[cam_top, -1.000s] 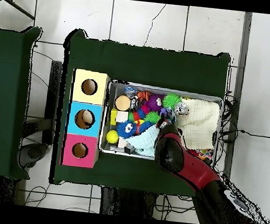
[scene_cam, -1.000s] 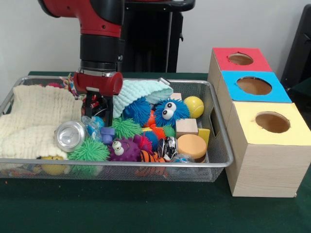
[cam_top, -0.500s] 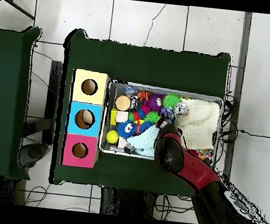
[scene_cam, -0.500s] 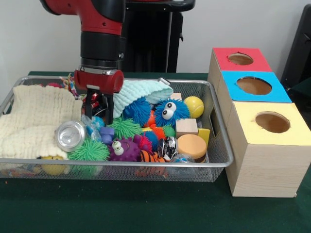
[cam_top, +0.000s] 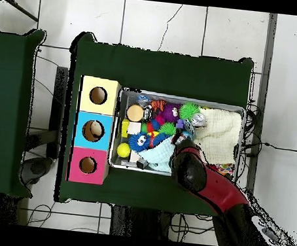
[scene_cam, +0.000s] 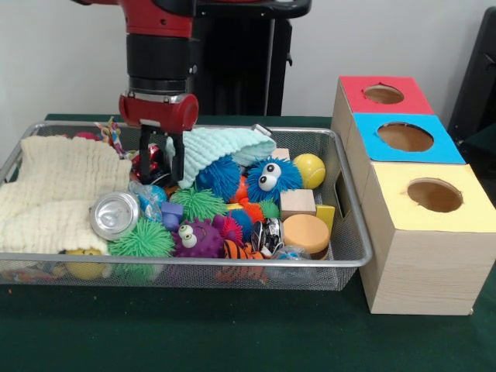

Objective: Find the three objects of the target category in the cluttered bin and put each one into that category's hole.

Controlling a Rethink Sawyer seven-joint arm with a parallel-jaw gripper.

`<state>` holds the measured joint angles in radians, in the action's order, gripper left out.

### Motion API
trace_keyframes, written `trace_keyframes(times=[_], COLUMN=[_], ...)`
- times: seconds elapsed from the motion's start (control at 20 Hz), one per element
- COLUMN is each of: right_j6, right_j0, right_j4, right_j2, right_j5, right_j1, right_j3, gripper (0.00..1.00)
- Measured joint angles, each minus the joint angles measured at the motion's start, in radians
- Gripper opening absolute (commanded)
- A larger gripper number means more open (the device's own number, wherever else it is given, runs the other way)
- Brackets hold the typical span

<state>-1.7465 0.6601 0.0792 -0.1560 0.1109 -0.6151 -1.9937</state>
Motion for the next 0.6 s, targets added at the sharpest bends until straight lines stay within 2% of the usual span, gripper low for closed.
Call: trace_keyframes(times=[0.2, 0.6], right_j6=[0.000, 0.000], right_j0=[0.000, 0.005], right_j4=[0.000, 0.000], right_j2=[0.004, 0.010], right_j5=[-0.048, -0.054], right_j1=[-0.013, -0.015], right_j3=[-0.004, -0.005], gripper=[1.00, 1.00])
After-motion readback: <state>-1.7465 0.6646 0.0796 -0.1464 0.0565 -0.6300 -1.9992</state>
